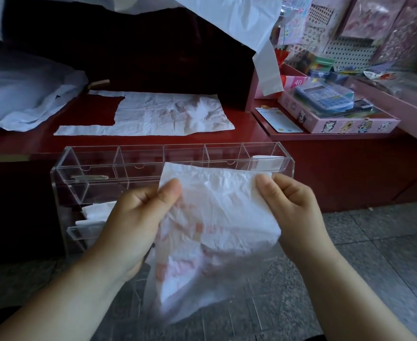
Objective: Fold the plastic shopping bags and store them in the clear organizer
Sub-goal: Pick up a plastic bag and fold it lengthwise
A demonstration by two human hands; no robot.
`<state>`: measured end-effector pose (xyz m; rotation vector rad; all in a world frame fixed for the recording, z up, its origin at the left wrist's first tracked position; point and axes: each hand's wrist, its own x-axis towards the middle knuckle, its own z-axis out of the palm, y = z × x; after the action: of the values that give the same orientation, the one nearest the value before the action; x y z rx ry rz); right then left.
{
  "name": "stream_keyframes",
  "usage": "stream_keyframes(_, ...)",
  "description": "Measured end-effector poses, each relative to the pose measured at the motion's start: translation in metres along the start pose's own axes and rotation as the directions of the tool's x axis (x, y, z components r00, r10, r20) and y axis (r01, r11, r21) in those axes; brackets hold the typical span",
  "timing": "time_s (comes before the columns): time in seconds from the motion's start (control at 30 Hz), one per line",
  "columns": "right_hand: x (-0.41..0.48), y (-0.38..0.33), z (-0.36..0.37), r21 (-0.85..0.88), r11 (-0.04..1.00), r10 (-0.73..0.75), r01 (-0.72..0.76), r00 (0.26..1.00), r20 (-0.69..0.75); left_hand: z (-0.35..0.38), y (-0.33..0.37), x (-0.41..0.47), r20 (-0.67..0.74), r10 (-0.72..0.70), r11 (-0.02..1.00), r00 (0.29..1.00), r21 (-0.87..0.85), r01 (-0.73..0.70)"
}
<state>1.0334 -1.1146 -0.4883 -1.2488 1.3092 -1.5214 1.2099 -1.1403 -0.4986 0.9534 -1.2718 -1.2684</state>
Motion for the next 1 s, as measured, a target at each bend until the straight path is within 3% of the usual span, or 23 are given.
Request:
stream_keyframes(0.07,0.002,0.003,-0.002,0.021,0.998,0.062,-0.063,0.997,0.054,-0.002,-0.008,0.005,-0.009,-0.08,0.995,0.997,0.065,0.081)
stream_keyframes(0.17,0.005,0.011,-0.006,0.011,0.987,0.154,-0.159,0.971,0.183,-0.005,-0.016,0.008,-0.029,-0.091,0.987,0.995,0.132,0.094)
stream_keyframes(0.3,0.008,0.02,-0.006,-0.162,0.978,0.145,-0.128,0.985,0.096,-0.005,-0.021,0.012,-0.03,-0.099,0.983,0.995,0.154,0.102)
stream_keyframes(0.37,0.008,0.019,-0.006,-0.164,0.979,0.129,-0.118,0.99,0.058,-0.004,-0.021,0.012,-0.033,-0.099,0.98,0.995,0.17,0.103)
stream_keyframes(0.6,0.009,0.024,-0.006,-0.015,0.976,0.218,-0.217,0.971,0.1,0.005,-0.019,0.008,0.011,-0.075,0.992,0.997,0.102,0.074)
stream_keyframes(1.0,0.01,0.027,-0.002,0.111,0.97,0.197,-0.216,0.966,0.166,0.004,-0.02,0.01,-0.009,-0.07,0.998,0.997,-0.004,0.07)
